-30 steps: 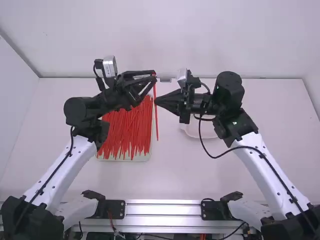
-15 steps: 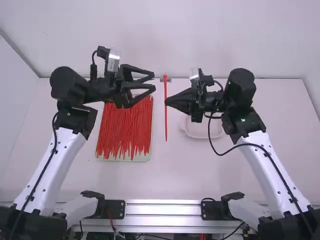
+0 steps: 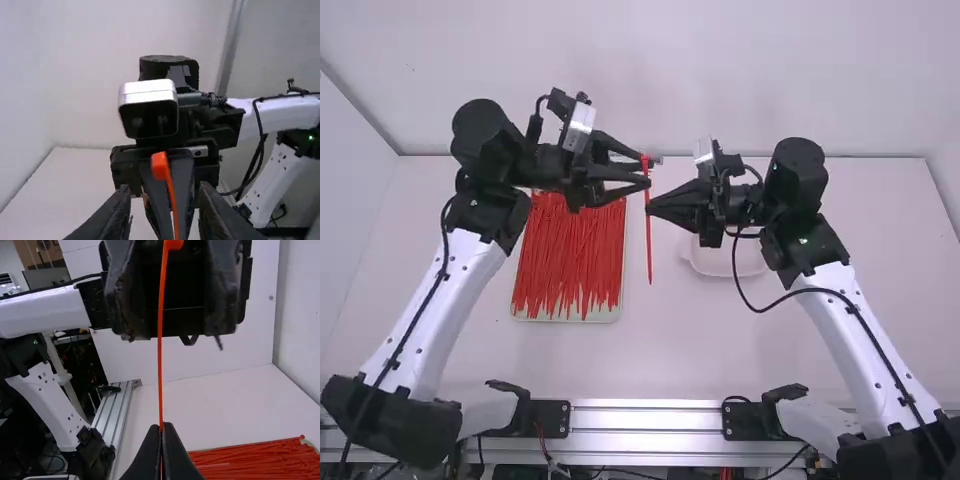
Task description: Fasten the cable tie
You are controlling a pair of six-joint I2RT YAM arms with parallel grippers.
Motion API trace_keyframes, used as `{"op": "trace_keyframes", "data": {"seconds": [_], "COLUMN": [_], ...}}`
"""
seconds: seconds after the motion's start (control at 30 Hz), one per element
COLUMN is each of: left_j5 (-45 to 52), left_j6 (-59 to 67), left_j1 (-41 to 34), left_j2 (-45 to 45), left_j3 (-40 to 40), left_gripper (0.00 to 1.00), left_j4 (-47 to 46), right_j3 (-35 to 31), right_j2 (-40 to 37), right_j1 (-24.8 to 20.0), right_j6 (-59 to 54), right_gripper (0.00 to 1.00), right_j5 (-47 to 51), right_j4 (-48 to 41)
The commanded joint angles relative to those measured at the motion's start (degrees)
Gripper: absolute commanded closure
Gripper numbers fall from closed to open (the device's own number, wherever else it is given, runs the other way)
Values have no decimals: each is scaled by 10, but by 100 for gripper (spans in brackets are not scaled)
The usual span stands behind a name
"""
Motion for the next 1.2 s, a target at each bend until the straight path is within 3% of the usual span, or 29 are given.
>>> {"op": "trace_keyframes", "data": {"seconds": [0.0,0.23,0.47,0.5,0.53,0.57,0.77,0.93,1.17], "left_j5": [11,-9,-20,-20,-34,-49,-77,-61,-46], "left_j6": [4,-34,-34,-34,-41,-51,-80,-126,-234], "left_j1": [-9,-9,-5,-6,-5,0,36,71,81], "left_j2": [2,8,8,8,8,8,10,50,154], "left_j3": [9,10,10,10,10,10,19,73,189], "left_gripper": [72,98,98,98,98,98,98,98,98], "left_j4": [18,45,41,41,40,38,34,32,28], "right_j3": [19,19,19,19,19,19,18,17,17], "right_j2": [-10,-10,-10,-10,-10,-10,-10,-10,-10], "right_j1": [-1,-6,-8,-8,-9,-10,-21,-15,-43], "right_j6": [0,0,0,0,0,2,17,38,-126], "right_gripper": [100,100,100,92,53,1,1,1,1], "right_j5": [-8,-8,-8,-8,-3,6,14,17,-6], "right_j4": [5,5,27,31,33,35,30,23,-12]}}
